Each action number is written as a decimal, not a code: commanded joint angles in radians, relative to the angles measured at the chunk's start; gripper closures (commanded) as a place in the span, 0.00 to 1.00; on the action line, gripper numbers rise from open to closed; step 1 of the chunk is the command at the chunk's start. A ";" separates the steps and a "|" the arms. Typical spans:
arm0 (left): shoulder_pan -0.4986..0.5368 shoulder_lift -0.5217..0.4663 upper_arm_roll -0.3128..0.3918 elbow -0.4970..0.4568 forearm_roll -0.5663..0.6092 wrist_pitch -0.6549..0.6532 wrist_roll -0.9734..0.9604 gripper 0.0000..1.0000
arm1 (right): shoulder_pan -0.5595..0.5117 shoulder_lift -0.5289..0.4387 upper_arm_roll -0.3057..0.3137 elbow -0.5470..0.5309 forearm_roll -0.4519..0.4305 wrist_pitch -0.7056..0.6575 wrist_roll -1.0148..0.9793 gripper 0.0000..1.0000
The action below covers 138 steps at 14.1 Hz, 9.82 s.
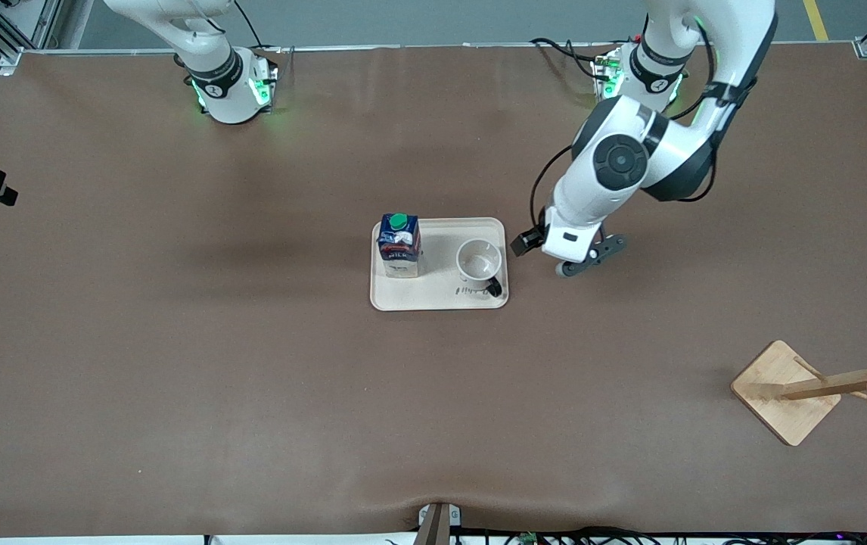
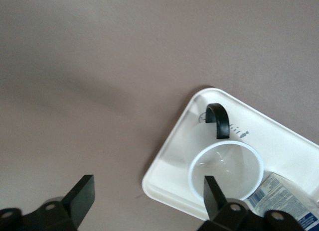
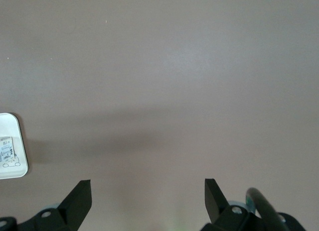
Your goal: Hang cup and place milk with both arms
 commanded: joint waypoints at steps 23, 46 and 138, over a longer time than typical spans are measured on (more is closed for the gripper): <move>-0.048 0.097 0.015 0.102 0.146 0.105 -0.141 1.00 | 0.054 0.085 0.022 -0.065 0.205 0.088 0.011 0.00; 0.601 -0.126 0.015 0.341 0.210 -0.356 1.074 1.00 | 0.786 0.275 0.021 -0.196 0.126 0.497 1.031 0.00; 0.146 -0.301 0.460 0.424 0.084 -0.732 1.079 0.00 | -0.028 0.155 0.024 -0.064 0.034 0.212 0.127 0.00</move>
